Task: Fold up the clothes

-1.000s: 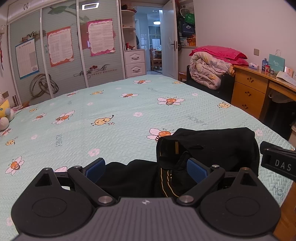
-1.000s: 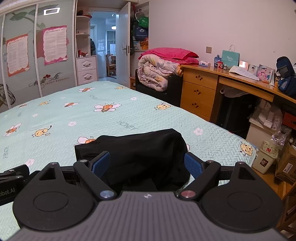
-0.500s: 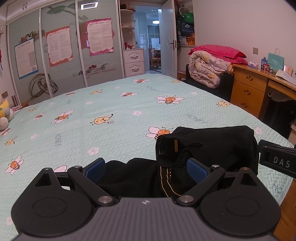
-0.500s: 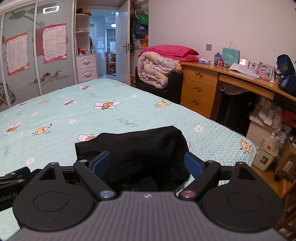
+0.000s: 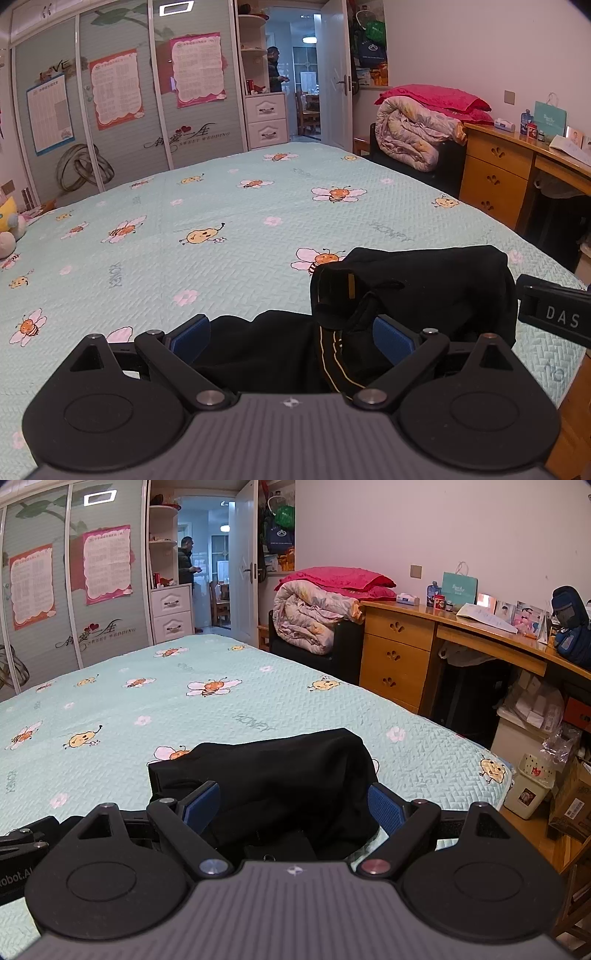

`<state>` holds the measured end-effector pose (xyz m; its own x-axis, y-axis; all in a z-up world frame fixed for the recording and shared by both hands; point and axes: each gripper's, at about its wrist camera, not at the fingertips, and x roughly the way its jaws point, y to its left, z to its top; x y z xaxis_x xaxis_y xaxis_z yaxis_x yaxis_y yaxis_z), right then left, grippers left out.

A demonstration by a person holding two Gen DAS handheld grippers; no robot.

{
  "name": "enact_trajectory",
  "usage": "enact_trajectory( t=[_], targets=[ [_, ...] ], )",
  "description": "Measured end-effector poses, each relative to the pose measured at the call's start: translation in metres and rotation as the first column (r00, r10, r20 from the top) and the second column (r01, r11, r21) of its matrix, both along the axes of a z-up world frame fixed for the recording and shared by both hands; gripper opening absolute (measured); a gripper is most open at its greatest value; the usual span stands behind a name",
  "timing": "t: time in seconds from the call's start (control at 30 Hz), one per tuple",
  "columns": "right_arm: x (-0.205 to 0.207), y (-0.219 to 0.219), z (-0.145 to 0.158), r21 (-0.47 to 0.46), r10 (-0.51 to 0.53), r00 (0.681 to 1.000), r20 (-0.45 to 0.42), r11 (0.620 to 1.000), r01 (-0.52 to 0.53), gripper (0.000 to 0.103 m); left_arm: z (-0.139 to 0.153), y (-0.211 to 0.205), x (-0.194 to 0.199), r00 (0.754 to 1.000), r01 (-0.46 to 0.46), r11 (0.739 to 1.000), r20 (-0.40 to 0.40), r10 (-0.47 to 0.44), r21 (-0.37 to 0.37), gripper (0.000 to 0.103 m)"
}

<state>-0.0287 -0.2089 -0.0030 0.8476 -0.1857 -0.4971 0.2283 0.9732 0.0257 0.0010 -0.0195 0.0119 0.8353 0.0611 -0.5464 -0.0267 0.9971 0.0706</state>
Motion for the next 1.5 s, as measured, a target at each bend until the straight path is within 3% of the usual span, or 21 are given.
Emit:
enact_trajectory(
  t=[0.87,1.1,1.23,1.33,1.5],
  targets=[
    [0.005,-0.007,-0.008,0.015,-0.014,0.999,-0.038,1.000,0.014,0.087,-0.013,-0.009,0.003,0.999,0.008,1.000,-0.031,-0.007,0.013,0.098],
    [0.011,-0.019,-0.023,0.042,-0.022,0.997,-0.070,0.999,0.025,0.087,-0.036,-0.009,0.011,0.997,0.009,1.000,-0.077,-0.007,0.024,0.098],
    [0.022,-0.038,-0.049,0.099,-0.038,0.991,-0.128,0.994,0.051,0.087,-0.066,-0.012,0.020,0.991,0.023,0.998,-0.136,-0.014,0.061,0.098],
    [0.034,-0.053,-0.073,0.176,-0.036,0.983,-0.182,0.982,0.068,0.087,-0.086,-0.011,0.033,0.982,0.015,0.999,-0.188,-0.007,0.045,0.098],
    [0.059,-0.068,-0.099,0.286,-0.011,0.982,-0.186,0.956,0.064,0.087,-0.105,-0.019,0.066,0.974,0.023,1.000,-0.226,-0.018,0.019,0.098]
  ],
)
